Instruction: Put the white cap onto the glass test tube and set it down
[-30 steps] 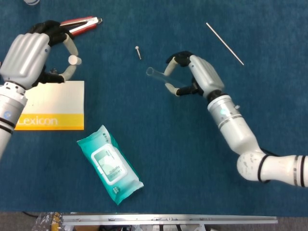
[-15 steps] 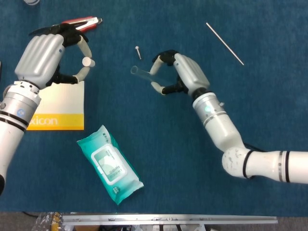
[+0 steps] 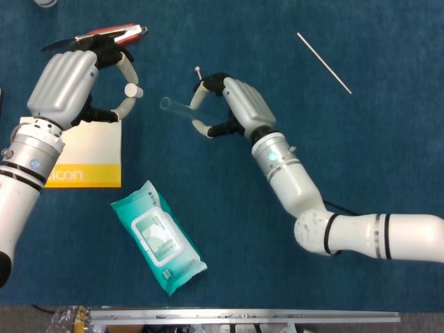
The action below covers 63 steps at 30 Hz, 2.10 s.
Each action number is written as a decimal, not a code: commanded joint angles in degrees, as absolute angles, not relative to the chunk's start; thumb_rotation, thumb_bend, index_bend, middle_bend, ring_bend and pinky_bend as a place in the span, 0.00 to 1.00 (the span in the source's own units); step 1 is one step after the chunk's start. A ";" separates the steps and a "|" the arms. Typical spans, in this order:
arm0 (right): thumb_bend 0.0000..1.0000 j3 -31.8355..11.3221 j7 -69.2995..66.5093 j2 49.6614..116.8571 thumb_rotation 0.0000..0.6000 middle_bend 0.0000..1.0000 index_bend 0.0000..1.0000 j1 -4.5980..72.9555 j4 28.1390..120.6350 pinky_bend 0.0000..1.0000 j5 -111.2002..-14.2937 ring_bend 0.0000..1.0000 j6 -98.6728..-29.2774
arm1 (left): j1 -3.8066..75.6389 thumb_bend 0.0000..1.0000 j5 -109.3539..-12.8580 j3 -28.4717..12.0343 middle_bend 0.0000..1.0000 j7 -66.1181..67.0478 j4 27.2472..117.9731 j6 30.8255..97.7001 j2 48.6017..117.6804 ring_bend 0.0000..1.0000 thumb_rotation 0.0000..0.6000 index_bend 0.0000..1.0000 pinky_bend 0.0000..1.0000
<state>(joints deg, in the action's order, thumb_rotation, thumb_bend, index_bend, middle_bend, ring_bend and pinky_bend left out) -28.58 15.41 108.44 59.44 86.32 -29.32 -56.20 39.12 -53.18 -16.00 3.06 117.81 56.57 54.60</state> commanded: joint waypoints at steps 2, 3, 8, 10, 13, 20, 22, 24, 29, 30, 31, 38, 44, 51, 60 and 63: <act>0.26 -29.30 15.67 109.69 1.00 0.32 0.64 60.69 85.46 0.25 -28.99 0.15 -56.41 | 39.24 0.33 -52.94 -16.05 0.30 2.81 118.25 56.52 54.62 0.15 1.00 0.52 0.13; 0.26 -29.43 15.72 109.95 1.00 0.32 0.64 60.93 85.25 0.25 -28.97 0.15 -56.58 | 39.25 0.33 -52.97 -16.02 0.30 2.82 118.35 56.54 54.62 0.15 1.00 0.52 0.13; 0.26 -29.89 15.72 110.97 1.00 0.32 0.64 61.75 84.38 0.25 -28.83 0.15 -56.93 | 39.32 0.33 -52.83 -15.79 0.30 2.78 118.71 56.56 54.77 0.15 1.00 0.52 0.13; 0.26 -30.02 15.48 111.21 1.00 0.32 0.64 61.84 84.24 0.25 -28.93 0.15 -56.92 | 39.38 0.33 -52.75 -15.66 0.30 2.87 118.71 56.52 54.87 0.15 1.00 0.52 0.13; 0.26 -30.21 15.17 111.39 1.00 0.32 0.64 61.91 84.09 0.25 -29.10 0.15 -56.93 | 39.45 0.33 -52.63 -15.56 0.30 2.93 118.68 56.59 55.02 0.15 1.00 0.52 0.13; 0.26 -30.78 14.68 111.46 1.00 0.32 0.64 62.06 83.99 0.25 -29.28 0.15 -56.94 | 39.71 0.33 -52.37 -15.22 0.30 3.03 118.52 56.46 55.62 0.15 1.00 0.52 0.13; 0.26 -30.93 14.61 111.51 1.00 0.32 0.64 62.18 83.85 0.25 -29.28 0.15 -56.90 | 39.81 0.33 -52.35 -15.19 0.30 3.12 118.56 56.49 55.79 0.15 1.00 0.52 0.13; 0.26 -31.12 14.53 111.62 1.00 0.32 0.64 62.34 83.65 0.25 -29.14 0.15 -56.80 | 39.95 0.33 -52.29 -15.14 0.30 3.31 118.62 56.49 55.96 0.15 1.00 0.52 0.13; 0.26 -31.22 14.34 111.75 1.00 0.32 0.64 62.51 83.55 0.25 -28.96 0.15 -56.58 | 40.28 0.33 -51.87 -15.00 0.30 3.62 118.38 56.41 56.37 0.15 1.00 0.52 0.13; 0.26 -31.17 14.41 111.74 1.00 0.32 0.64 62.54 83.55 0.25 -28.91 0.15 -56.52 | 40.34 0.33 -51.80 -14.98 0.30 3.65 118.28 56.39 56.43 0.15 1.00 0.52 0.13; 0.26 -31.11 14.42 111.74 1.00 0.32 0.64 62.55 83.60 0.25 -28.88 0.15 -56.49 | 40.39 0.33 -51.73 -14.96 0.30 3.69 118.17 56.35 56.48 0.15 1.00 0.52 0.13; 0.26 -30.80 14.63 111.63 1.00 0.32 0.64 62.58 83.86 0.25 -28.36 0.15 -56.29 | 40.50 0.33 -51.66 -14.93 0.30 3.69 117.92 56.28 56.22 0.15 1.00 0.52 0.13; 0.26 -30.88 14.74 111.53 1.00 0.32 0.64 62.67 84.20 0.25 -28.14 0.15 -56.50 | 40.42 0.33 -51.81 -14.93 0.30 3.37 118.00 56.21 55.87 0.15 1.00 0.52 0.13; 0.26 -30.99 14.84 111.29 1.00 0.32 0.64 62.67 84.63 0.25 -27.85 0.15 -56.76 | 40.54 0.33 -51.93 -14.83 0.30 3.30 117.90 56.05 55.95 0.15 1.00 0.52 0.13; 0.26 -30.87 14.77 110.73 1.00 0.32 0.64 62.41 85.11 0.25 -27.48 0.15 -56.74 | 40.67 0.33 -51.82 -14.84 0.30 3.23 117.61 55.94 55.81 0.15 1.00 0.52 0.13; 0.26 -30.77 14.84 110.59 1.00 0.32 0.64 62.35 85.21 0.25 -27.32 0.15 -56.82 | 40.66 0.33 -51.92 -14.92 0.30 3.11 117.64 55.98 55.69 0.15 1.00 0.52 0.13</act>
<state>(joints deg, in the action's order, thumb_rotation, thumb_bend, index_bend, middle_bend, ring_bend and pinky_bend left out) -30.78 14.84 110.61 62.37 85.19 -27.35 -56.82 40.66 -51.93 -14.92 3.10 117.63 55.99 55.68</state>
